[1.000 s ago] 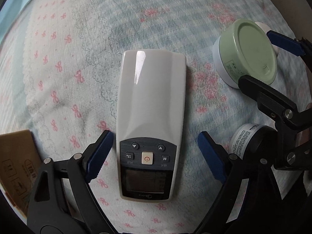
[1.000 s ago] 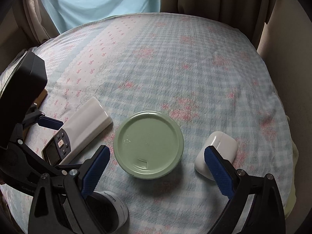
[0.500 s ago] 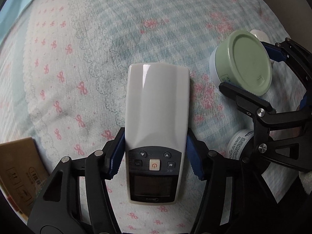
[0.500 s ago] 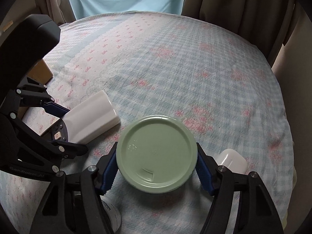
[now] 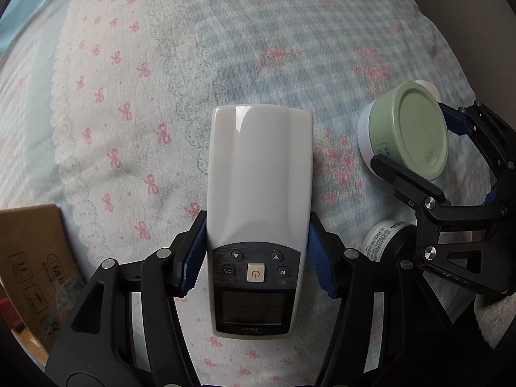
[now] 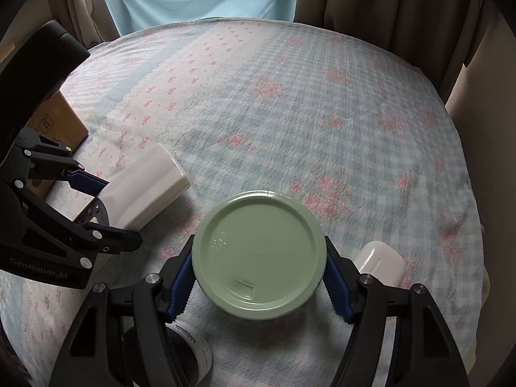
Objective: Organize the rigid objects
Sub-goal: 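Carry the remote with the left tool while the right tool carries the green jar to the box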
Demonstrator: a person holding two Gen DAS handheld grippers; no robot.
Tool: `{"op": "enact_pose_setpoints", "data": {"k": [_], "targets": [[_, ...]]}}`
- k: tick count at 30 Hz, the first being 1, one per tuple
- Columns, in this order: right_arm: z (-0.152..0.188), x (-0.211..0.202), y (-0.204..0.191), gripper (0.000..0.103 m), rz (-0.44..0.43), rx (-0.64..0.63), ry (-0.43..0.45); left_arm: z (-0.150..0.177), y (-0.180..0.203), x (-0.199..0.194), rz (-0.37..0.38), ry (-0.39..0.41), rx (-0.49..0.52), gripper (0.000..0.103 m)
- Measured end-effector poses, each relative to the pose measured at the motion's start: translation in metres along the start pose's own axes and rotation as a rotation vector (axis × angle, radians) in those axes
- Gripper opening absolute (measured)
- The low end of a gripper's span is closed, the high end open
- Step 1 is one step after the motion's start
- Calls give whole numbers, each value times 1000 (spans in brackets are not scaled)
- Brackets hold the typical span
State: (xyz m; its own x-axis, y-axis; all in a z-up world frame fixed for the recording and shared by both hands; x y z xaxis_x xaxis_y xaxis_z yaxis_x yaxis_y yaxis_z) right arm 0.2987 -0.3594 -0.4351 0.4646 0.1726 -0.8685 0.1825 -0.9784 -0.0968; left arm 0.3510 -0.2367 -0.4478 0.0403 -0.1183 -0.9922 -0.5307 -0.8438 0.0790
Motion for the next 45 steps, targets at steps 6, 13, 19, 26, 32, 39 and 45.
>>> {"op": "enact_pose_setpoints", "data": {"k": [6,13,19,26,32,39,45], "targets": [[-8,-18,-8,66,-8,13,11,-1,-25,-28,9,44,-51,55],[-23,-55,-19,66,-16,18,43,14,-38,-76,12,102,-100,55],[-36,-101,-35,66,9,8,65,34,-17,-119,11,174,-140,55],[-55,-157,-56,66,53,42,97,62,-24,-176,19,266,-202,55],[-77,-206,-99,66,37,50,141,102,-48,-230,29,356,-256,55],[-89,-250,-170,66,-1,92,148,160,-102,-280,40,426,-293,55],[-96,-254,-228,66,-33,200,131,208,-165,-296,37,434,-293,55]]}}
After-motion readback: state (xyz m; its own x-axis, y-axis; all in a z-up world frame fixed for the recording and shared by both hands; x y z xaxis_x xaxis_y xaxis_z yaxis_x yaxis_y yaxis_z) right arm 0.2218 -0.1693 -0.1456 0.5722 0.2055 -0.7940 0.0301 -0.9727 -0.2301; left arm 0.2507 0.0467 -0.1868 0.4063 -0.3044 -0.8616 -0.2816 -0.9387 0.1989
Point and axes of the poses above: each gripper's, at about its wrist camera, not at the fingertips, and x roughly the way its jaws point, y to its right, z to its underside, the point moved 1 cm from there along x, roughly the way its jaws point, and after that the axes turned 11 degrees about x, right-handed, at the moved point
